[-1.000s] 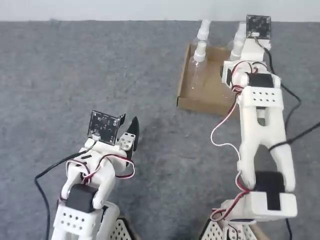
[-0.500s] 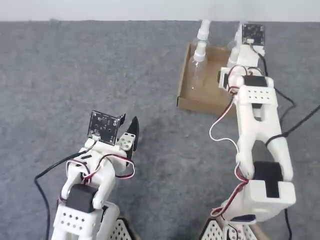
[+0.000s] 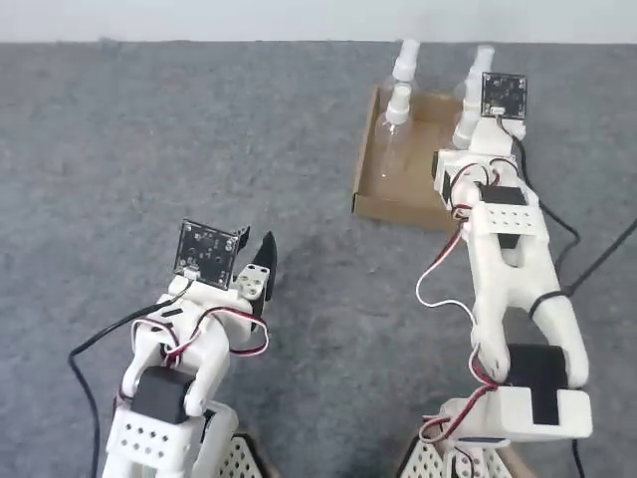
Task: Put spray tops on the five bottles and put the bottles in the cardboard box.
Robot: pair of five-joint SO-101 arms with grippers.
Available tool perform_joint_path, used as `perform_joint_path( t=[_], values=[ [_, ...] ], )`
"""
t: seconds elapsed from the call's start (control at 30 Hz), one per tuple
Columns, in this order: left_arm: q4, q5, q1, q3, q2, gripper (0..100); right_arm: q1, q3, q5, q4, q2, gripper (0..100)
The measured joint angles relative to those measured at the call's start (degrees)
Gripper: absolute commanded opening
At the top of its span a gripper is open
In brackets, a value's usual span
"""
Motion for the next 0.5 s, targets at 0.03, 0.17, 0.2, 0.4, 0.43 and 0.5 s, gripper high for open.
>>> perform_joint_path(
  t=[0.03, 0.17, 0.2, 0.4, 0.43, 0.5],
  values=[
    [0.00, 0.00, 0.00, 0.00, 0.00, 8, 0.00, 0.00, 0.00, 0.00, 0.00, 0.6],
    [0.00, 0.00, 0.00, 0.00, 0.00, 8, 0.00, 0.00, 0.00, 0.00, 0.00, 0.6],
    [0.00, 0.00, 0.00, 0.00, 0.00, 8, 0.00, 0.00, 0.00, 0.00, 0.00, 0.6],
    [0.00, 0.00, 0.00, 0.00, 0.00, 8, 0.09, 0.00, -0.09, 1.32, -0.26, 0.7],
    [0.00, 0.00, 0.00, 0.00, 0.00, 8, 0.09, 0.00, -0.09, 1.32, -0.44, 0.7],
    [0.00, 0.00, 0.00, 0.00, 0.00, 8, 0.09, 0.00, -0.09, 1.58, -0.44, 0.7]
  ],
)
